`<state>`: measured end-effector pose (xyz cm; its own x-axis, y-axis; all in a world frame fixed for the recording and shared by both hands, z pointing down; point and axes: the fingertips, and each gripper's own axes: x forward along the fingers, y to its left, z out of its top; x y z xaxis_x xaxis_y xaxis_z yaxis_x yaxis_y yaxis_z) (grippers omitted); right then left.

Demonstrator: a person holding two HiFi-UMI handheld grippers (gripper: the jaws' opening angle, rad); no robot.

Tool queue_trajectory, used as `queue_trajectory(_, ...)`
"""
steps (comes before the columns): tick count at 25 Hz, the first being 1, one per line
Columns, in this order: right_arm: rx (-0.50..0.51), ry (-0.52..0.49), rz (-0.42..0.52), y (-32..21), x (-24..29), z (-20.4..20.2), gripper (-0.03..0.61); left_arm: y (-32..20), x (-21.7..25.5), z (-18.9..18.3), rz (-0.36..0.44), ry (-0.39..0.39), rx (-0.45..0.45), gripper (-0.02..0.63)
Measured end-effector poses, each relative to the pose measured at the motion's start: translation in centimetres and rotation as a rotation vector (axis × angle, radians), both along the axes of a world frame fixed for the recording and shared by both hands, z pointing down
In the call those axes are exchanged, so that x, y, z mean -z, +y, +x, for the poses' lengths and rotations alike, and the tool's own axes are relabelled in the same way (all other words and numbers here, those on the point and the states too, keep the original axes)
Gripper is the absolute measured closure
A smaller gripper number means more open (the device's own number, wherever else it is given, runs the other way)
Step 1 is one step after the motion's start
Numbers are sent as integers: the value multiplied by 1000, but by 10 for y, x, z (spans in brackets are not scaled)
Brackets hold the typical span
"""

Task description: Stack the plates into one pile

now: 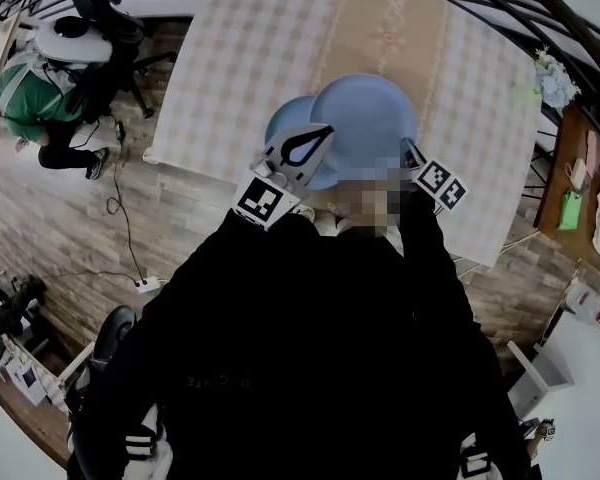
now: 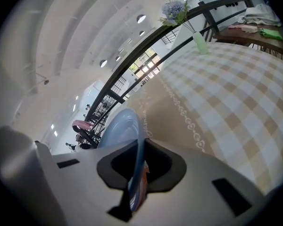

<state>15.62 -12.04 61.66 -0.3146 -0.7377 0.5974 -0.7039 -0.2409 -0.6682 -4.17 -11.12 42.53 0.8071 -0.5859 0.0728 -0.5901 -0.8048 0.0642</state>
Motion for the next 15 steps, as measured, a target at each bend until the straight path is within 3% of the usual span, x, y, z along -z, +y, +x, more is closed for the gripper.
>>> queue_trajectory(15,167,43,-65,6,-34,-86,546,-1,-10,-69,-3,-6,76,594)
